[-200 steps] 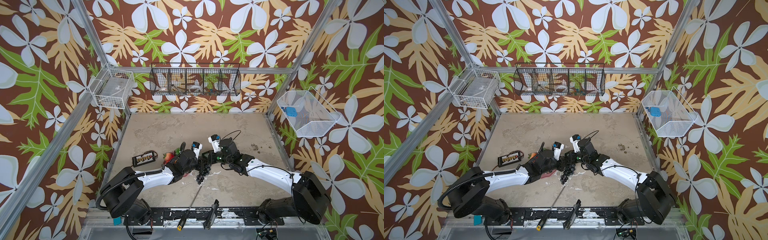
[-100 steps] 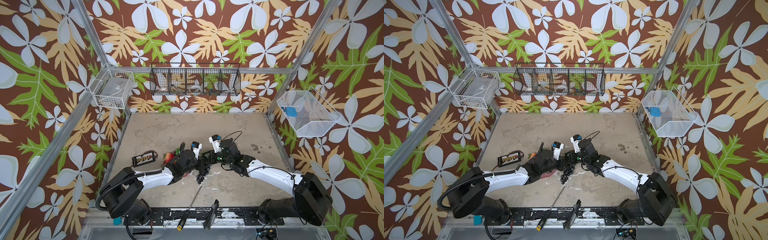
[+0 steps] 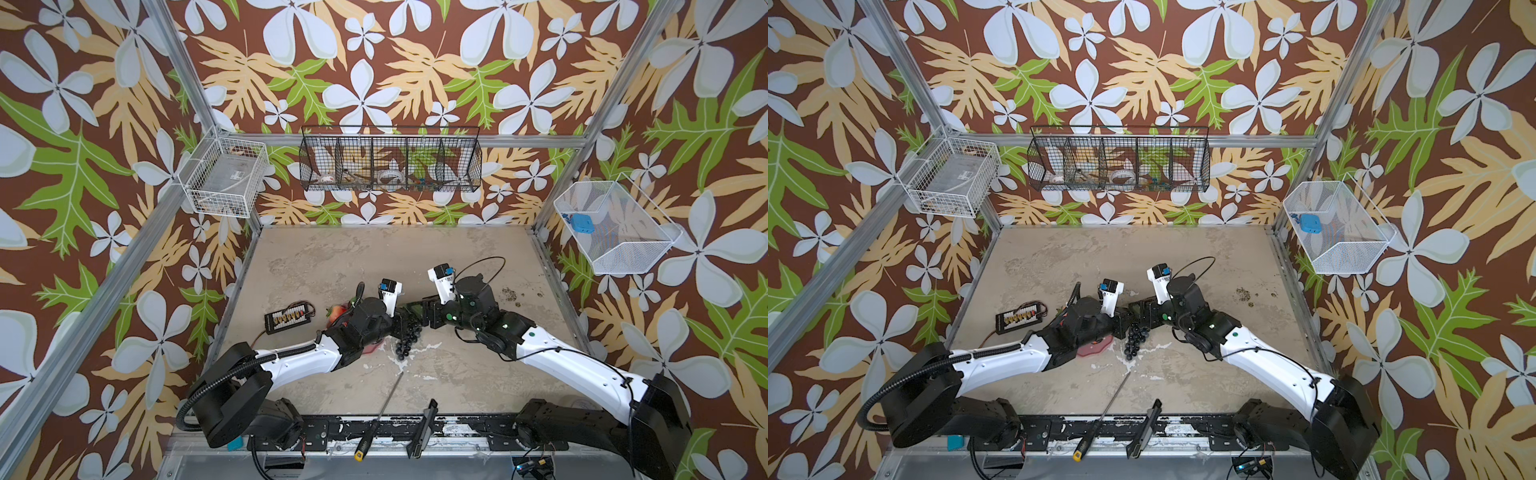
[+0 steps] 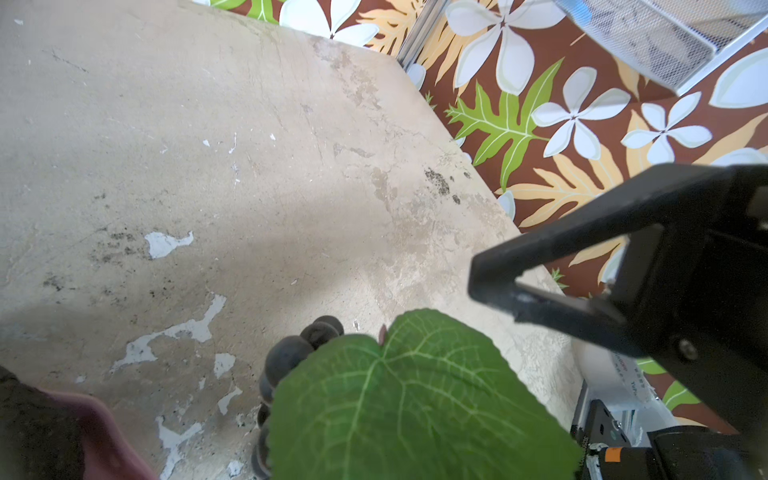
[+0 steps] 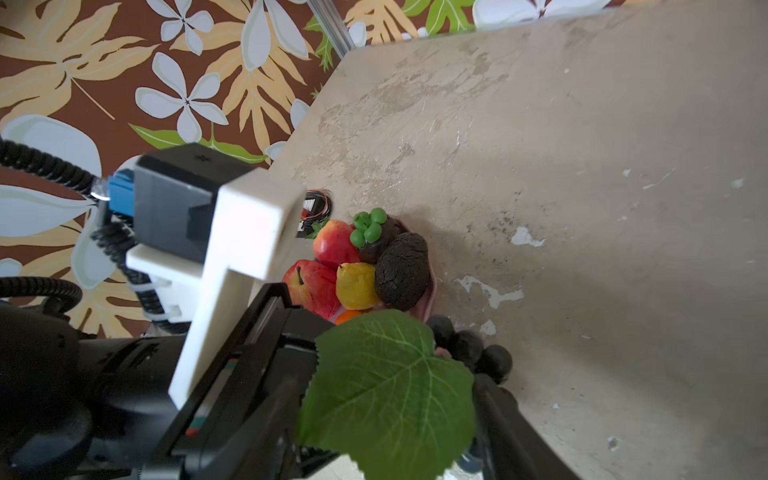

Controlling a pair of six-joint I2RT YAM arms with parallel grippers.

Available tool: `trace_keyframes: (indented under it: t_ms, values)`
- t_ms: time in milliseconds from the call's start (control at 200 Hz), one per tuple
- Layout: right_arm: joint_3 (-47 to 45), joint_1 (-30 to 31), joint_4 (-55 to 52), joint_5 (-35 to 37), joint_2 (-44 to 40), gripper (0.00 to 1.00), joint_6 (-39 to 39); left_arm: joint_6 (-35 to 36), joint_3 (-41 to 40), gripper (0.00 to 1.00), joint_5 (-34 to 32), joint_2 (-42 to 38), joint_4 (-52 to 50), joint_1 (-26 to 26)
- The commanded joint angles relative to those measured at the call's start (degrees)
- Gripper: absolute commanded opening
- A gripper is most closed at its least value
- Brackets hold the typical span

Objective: Arrange fruit in a fruit bowl
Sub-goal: Place the fruits in the fruit bowl.

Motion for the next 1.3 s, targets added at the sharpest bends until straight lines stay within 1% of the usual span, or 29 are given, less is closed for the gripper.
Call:
trace_keyframes:
  t_ms: [0, 105, 170, 290, 335, 556, 791, 881, 976, 1096, 1291]
  values:
    - [-2.3, -0.4, -0.7, 4.1, -6.2, 0.80, -7.7, -0.1, 0.9, 0.00, -0.4, -2.1, -0.5, -0.1]
    - [-4.9, -0.8, -1.2, 10.3, -13.2, 0.86, -10.3, 0.1, 1.4, 0.00, -0.6, -5.3, -2.9, -0.2]
    - [-6.2, -1.7, -1.9, 14.3, -15.5, 0.87, -10.8, 0.4, 1.8, 0.00, -1.1, -8.0, -5.1, -0.2]
    - [-7.8, -2.9, -3.2, 20.0, -15.9, 0.87, -8.8, 0.6, 2.5, 0.00, -2.4, -14.0, -9.4, -0.2]
    - [-8.5, -3.1, -3.0, 20.6, -15.5, 0.87, -8.2, 0.9, 3.1, 0.00, -3.0, -16.3, -11.6, -0.2]
    - [-10.8, -3.1, -0.3, 19.4, -12.5, 0.87, -6.2, 2.0, 6.4, 0.00, -5.7, -25.3, -23.5, -0.2]
    - [-10.8, -3.1, 0.8, 18.4, -10.4, 0.86, -5.5, 1.9, 6.4, 0.00, -14.4, -32.2, -34.9, -0.2]
    - [-11.1, -3.1, 1.2, 18.2, -9.8, 0.86, -4.9, 1.5, 5.1, 0.00, -16.4, -33.8, -36.7, -0.1]
    - [-11.5, -3.1, 1.5, 17.4, -9.0, 0.86, -3.7, -0.5, 3.1, 0.00, -18.2, -34.8, -37.3, -0.1]
    - [-12.2, -3.1, 2.0, 16.3, -8.3, 0.86, -2.5, -2.3, 1.6, 0.00, -21.9, -35.0, -39.9, -0.1]
    - [-13.2, -3.1, 2.4, 15.4, -7.7, 0.86, -2.0, -1.2, -0.9, 0.00, -26.6, -35.8, -41.7, -0.1]
